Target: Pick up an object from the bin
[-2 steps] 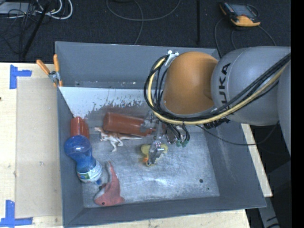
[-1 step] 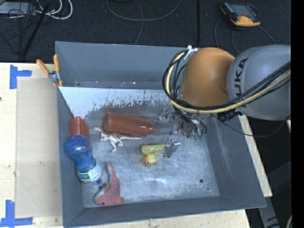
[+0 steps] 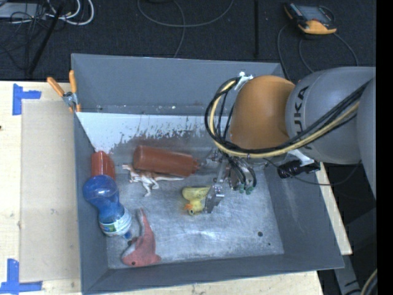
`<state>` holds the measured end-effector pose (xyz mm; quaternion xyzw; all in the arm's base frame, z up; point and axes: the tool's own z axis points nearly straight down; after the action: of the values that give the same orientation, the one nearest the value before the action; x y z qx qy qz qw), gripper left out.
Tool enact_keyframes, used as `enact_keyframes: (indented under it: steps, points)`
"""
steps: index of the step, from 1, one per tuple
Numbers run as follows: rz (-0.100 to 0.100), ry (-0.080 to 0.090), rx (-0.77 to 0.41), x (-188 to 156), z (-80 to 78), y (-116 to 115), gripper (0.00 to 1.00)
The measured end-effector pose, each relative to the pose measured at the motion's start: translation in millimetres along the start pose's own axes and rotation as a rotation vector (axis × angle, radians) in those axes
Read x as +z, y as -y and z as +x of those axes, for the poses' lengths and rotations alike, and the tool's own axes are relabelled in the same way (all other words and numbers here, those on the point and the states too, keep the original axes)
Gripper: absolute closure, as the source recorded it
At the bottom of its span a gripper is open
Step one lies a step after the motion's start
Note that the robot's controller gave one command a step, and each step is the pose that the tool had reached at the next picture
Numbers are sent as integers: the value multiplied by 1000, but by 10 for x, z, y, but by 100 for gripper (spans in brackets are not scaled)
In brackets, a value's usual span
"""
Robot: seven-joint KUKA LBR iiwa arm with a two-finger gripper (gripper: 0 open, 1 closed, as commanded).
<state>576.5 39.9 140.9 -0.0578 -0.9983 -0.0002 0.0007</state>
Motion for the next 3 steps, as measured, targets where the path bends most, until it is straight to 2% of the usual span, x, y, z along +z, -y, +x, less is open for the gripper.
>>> enact_keyframes:
  steps: [1,2,3]
  points:
    - [0,2,-315,520,-73,28,0]
    - [-6,21,51,631,27,-66,100]
    - [-6,21,50,631,27,-65,100]
